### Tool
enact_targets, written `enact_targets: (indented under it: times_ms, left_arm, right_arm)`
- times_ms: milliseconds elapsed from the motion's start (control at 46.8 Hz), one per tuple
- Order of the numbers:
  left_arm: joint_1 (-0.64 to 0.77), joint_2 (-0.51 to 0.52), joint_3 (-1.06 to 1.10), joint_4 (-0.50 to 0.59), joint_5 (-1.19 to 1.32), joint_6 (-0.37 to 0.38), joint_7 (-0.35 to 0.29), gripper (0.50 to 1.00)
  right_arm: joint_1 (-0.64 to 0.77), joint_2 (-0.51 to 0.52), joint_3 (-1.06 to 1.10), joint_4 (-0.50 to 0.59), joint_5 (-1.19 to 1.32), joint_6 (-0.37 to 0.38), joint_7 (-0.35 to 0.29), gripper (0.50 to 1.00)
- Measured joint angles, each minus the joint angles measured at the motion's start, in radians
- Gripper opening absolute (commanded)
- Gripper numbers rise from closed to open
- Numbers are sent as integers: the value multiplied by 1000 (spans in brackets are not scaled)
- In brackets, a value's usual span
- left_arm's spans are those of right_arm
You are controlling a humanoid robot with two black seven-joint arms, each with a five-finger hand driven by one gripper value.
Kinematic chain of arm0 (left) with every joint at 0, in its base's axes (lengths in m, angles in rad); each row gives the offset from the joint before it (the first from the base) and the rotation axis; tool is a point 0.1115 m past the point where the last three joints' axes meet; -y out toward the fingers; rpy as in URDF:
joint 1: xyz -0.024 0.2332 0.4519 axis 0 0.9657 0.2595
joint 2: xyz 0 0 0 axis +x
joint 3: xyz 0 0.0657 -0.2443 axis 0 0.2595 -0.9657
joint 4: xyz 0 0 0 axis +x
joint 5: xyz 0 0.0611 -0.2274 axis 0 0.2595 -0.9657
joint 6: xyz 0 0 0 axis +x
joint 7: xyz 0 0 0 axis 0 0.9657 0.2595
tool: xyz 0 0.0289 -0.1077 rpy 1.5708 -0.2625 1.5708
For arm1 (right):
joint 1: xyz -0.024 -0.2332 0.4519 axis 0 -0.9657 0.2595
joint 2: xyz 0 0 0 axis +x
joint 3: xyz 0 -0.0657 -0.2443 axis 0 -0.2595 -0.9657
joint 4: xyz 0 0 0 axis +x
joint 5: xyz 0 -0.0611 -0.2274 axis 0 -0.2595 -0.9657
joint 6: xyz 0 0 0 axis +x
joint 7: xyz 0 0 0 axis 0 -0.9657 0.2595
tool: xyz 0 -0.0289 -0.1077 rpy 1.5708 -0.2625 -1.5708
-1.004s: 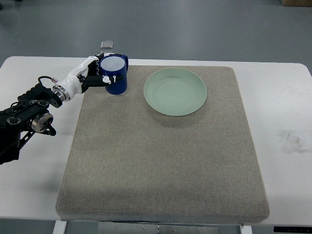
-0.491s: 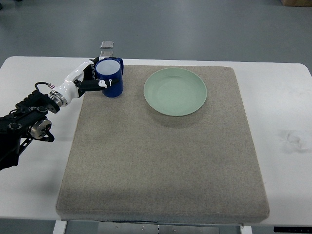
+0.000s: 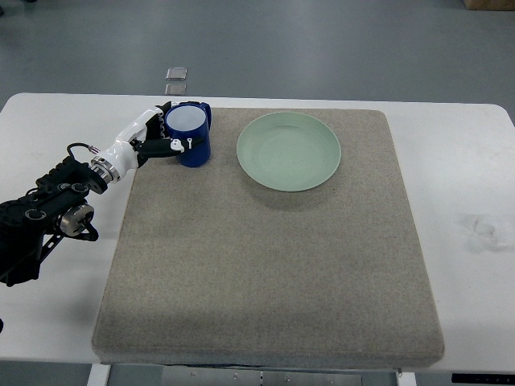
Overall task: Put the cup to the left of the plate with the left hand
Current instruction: 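Lower the blue mug onto the pad beside the plate, then open the left hand and withdraw it from the mug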
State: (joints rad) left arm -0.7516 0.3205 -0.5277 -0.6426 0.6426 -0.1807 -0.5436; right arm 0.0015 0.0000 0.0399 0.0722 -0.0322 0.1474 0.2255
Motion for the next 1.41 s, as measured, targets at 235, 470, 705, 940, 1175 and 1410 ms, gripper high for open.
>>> enact_targets:
  times_ms: [235,470,705,940,1175,1410]
  left_arm:
    - [3,0,1,-1,0,26,2,943]
    - [3,0,2,-13,-5,26,2,969]
    - [3,15,-8,-58,-15,23,2,986]
    - [3,79,-15,-121,-17,23,1,988]
    - [3,125,-57,-141,-21,24,0,990]
    - [-23,124,-154,-131,-89,30,10,988]
  right_arm:
    - [0,0,0,0,0,0,0,932]
    - [0,0,0,0,0,0,0,932]
    - [0,0,0,0,0,0,0,932]
    - [0,0,0,0,0,0,0,932]
    - [0,0,0,0,0,0,0,932]
    - [0,0,0,0,0,0,0,932]
